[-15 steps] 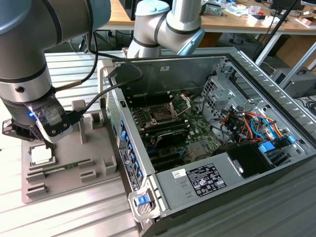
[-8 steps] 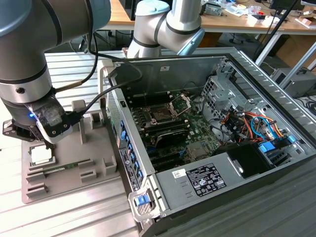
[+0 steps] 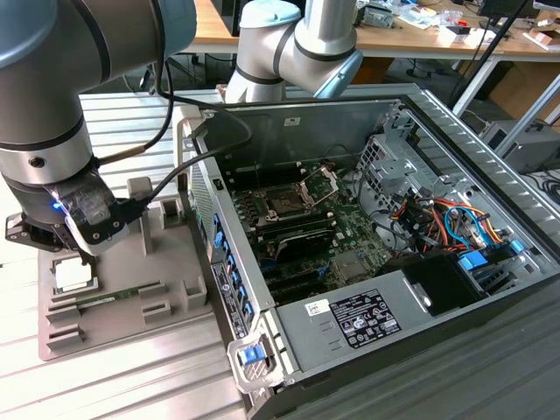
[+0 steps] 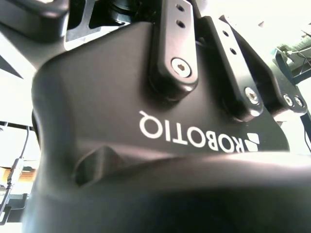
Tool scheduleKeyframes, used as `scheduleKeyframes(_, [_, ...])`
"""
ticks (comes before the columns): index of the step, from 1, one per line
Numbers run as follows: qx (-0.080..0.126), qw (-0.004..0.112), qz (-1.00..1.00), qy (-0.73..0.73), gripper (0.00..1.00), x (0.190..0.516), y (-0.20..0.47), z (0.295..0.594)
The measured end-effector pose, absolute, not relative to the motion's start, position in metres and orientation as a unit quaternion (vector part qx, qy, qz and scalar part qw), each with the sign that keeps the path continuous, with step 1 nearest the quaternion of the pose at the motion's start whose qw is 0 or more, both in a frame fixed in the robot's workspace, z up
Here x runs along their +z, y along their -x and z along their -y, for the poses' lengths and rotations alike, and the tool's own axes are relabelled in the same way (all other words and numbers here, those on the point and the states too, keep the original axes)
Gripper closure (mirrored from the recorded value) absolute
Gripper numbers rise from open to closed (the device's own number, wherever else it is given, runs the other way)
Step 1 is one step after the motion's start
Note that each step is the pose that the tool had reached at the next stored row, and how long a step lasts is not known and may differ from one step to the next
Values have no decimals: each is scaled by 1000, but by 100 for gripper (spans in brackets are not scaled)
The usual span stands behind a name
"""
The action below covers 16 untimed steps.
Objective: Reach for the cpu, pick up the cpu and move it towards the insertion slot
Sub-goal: 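Pick up the cpu and move it towards the insertion slot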
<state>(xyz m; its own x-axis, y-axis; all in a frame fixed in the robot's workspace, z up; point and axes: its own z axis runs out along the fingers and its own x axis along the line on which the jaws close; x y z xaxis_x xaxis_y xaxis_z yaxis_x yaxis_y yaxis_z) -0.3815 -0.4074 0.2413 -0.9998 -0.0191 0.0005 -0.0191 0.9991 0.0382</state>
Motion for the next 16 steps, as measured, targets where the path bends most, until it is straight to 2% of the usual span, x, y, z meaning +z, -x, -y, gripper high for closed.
scheduleKeyframes(16, [-19,0,1000,-10,90,237,381,407])
